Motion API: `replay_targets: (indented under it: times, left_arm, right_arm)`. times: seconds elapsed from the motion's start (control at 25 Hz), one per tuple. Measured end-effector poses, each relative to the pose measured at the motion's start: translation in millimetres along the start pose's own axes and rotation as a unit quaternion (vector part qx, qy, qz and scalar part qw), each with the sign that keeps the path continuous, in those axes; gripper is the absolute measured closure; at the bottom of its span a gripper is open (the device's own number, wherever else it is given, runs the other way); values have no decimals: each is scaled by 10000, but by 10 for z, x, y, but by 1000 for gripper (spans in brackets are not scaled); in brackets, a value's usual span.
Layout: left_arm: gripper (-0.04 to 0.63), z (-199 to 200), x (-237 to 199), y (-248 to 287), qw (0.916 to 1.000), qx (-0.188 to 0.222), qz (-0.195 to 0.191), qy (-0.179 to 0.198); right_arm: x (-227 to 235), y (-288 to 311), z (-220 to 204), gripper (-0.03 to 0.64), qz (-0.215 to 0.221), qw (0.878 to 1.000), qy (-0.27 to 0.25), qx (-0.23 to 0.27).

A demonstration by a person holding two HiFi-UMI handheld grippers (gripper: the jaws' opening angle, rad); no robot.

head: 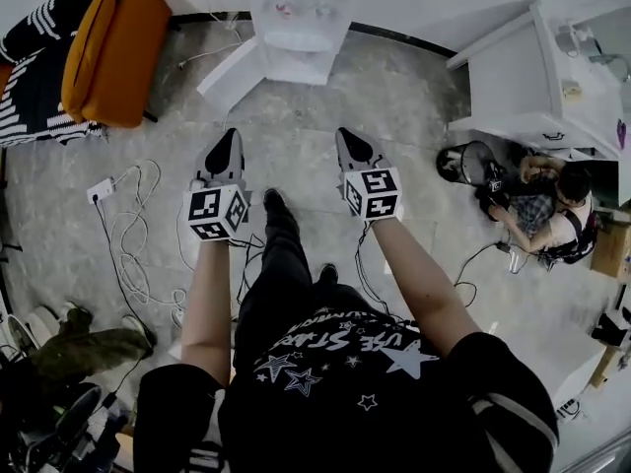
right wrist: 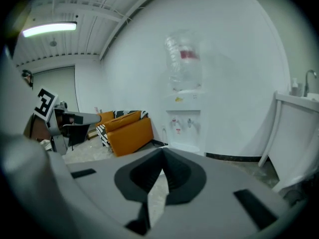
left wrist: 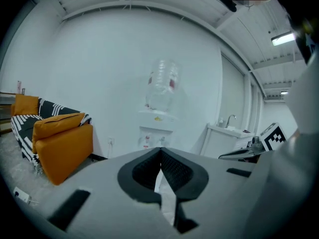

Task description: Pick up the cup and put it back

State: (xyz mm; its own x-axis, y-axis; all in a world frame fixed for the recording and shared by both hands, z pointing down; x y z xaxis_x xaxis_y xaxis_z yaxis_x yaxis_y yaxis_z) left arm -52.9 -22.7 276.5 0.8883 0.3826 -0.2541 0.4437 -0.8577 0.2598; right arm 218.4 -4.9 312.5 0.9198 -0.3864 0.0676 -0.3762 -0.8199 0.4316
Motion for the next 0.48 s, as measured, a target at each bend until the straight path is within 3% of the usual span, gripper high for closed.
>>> replay_targets:
  times: [0.28,0.48]
  left_arm:
    - [586,-93,895,-639,9993,2,-291,214]
    - [586,-202,1414,-1182,9989,154,-420,163]
  right_arm:
    - [27,-1208,-70,611,-269,9991,-205,235]
    - [-107,-1958,-38,611,-275,9954,-656,649]
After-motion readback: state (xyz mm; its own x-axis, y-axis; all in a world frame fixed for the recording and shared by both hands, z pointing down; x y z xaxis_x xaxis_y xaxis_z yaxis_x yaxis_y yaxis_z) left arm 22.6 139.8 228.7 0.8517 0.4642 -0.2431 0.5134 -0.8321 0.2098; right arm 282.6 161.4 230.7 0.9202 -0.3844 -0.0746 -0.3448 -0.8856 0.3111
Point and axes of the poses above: the fingertips, and each gripper's own axes: y forward along the fingers, x to its right, z out of its top, the point moved 7 cm from there along -y, backward along the fingers, and after that the axes turned 4 degrees about -y, right-handed, at the moved point
